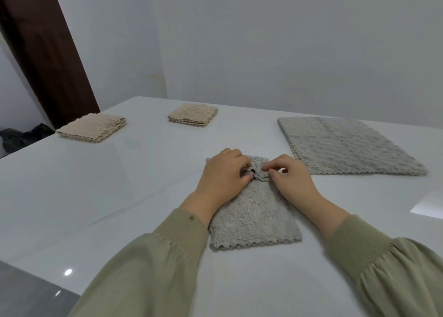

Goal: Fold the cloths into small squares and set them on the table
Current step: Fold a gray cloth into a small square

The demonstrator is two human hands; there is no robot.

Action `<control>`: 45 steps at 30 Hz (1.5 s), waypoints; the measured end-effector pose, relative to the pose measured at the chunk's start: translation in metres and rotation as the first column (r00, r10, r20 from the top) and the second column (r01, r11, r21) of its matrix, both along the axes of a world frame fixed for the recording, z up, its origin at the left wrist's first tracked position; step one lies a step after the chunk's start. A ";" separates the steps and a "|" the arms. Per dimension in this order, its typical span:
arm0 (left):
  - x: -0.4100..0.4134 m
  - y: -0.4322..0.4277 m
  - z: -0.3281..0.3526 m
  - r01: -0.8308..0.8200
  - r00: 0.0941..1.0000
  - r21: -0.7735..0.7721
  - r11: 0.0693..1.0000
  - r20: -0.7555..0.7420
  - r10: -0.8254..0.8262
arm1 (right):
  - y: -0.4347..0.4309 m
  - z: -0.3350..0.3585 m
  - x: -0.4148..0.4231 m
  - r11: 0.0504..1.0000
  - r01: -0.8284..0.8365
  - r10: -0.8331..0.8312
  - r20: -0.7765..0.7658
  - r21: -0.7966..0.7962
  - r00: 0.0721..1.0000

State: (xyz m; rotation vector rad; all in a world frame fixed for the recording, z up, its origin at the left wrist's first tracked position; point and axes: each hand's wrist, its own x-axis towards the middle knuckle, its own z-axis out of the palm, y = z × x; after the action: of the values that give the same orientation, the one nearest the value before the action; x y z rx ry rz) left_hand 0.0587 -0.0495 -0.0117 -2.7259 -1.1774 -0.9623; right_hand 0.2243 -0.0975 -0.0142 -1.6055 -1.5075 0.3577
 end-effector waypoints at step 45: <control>-0.011 0.009 -0.004 0.042 0.999 -0.178 0.983 -0.007 -0.044 | -0.008 0.002 0.008 0.972 -0.199 0.070 0.662 0.121 0.746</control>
State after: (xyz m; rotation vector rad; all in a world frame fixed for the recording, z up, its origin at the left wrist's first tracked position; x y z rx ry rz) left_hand 0.0476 -0.0407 -0.0153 -2.9008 -1.2656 -0.8850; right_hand 0.2323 -0.1056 -0.0121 -1.5453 -2.1218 -0.3157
